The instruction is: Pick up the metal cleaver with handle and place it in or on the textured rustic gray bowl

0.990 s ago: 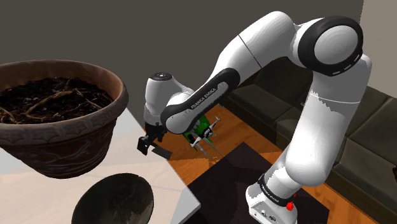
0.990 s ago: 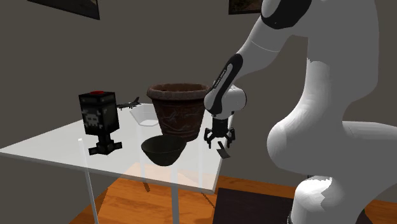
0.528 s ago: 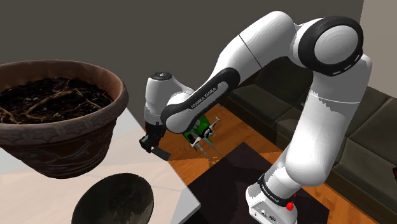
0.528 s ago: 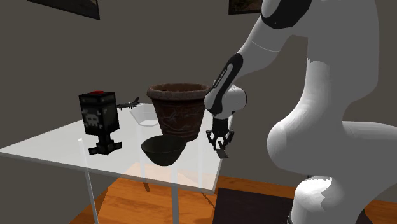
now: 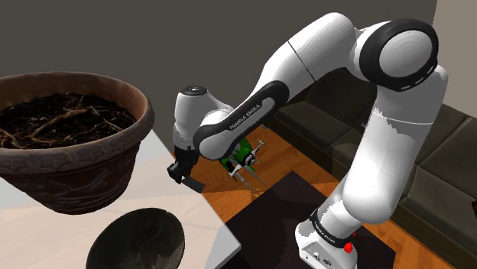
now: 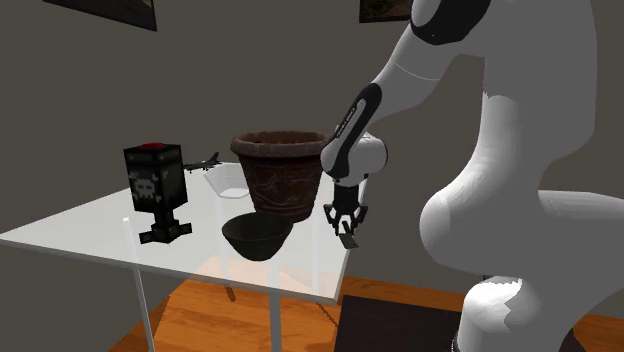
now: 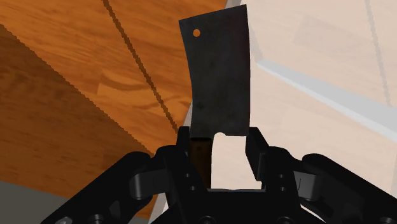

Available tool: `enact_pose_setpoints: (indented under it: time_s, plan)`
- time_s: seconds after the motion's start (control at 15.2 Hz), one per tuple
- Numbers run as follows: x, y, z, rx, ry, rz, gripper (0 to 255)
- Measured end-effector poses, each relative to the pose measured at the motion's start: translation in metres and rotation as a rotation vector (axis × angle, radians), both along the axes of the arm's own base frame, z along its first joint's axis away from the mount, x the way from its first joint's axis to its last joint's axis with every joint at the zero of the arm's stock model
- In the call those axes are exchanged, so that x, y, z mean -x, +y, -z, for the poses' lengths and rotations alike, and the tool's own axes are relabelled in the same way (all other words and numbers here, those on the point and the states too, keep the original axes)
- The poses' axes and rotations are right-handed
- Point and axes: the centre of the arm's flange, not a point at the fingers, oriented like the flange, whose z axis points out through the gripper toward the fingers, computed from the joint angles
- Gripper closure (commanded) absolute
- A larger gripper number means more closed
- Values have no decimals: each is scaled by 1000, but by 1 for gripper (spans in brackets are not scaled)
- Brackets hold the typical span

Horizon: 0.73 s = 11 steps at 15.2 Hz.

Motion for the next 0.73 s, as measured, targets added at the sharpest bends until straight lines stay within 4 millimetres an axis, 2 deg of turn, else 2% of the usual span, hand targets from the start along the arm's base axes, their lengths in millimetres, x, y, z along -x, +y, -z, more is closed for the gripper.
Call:
enact_pose_setpoints:
  time_s: [0.73]
  plan:
    - [0, 1, -55, -1, 1, -2, 255]
